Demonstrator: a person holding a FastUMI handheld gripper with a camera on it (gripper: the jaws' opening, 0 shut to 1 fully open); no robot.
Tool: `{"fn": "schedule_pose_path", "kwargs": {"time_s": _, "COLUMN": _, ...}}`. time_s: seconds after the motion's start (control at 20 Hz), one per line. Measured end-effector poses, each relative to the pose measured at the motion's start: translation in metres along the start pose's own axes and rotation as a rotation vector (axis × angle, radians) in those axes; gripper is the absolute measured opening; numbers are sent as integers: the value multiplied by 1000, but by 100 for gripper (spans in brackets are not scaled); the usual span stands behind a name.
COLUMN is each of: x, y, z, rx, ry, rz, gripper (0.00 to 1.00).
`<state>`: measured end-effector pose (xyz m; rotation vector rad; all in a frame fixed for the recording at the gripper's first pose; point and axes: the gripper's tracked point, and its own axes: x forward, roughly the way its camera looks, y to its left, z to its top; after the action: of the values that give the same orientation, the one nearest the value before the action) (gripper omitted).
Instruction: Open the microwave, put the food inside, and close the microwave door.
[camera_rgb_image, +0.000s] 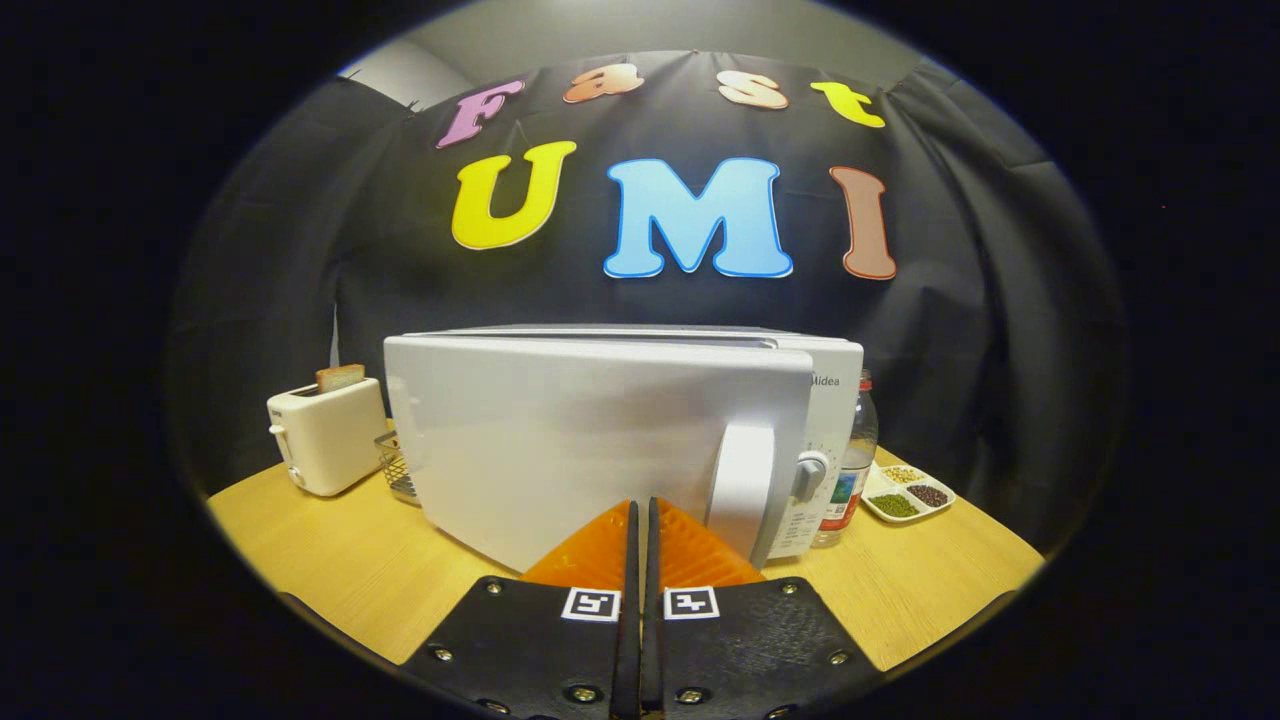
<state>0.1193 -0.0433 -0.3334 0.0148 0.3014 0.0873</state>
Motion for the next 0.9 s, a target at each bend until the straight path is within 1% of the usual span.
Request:
{"fn": "schedule_pose_path", "kwargs": {"time_s": 0.35, "x": 53, "y": -18, "z": 7, "rx": 14, "ry": 14, "rz": -66, "gripper": 2}}
{"fn": "schedule_pose_path", "kwargs": {"time_s": 0.5, "x": 71, "y": -21, "z": 7, "rx": 54, "ry": 43, "rz": -68, "gripper": 2}}
{"fn": "schedule_pose_path", "kwargs": {"time_s": 0.55, "x": 68, "y": -19, "z": 9, "rx": 69, "ry": 44, "rz": -63, "gripper": 2}}
{"fn": "schedule_pose_path", "kwargs": {"time_s": 0.6, "x": 70, "y": -18, "z": 8, "rx": 56, "ry": 49, "rz": -65, "gripper": 7}}
{"fn": "schedule_pose_path", "kwargs": {"time_s": 0.7, "x": 69, "y": -20, "z": 6, "rx": 4, "ry": 55, "rz": -68, "gripper": 7}}
{"fn": "schedule_pose_path", "kwargs": {"time_s": 0.75, "x": 64, "y": -19, "z": 0, "rx": 17, "ry": 90, "rz": -53, "gripper": 6}}
{"fn": "schedule_pose_path", "kwargs": {"time_s": 0.8, "x": 57, "y": -13, "z": -1, "rx": 57, "ry": 107, "rz": -16, "gripper": 5}}
{"fn": "schedule_pose_path", "kwargs": {"time_s": 0.9, "x": 35, "y": -7, "z": 9, "rx": 100, "ry": 98, "rz": 34, "gripper": 5}}
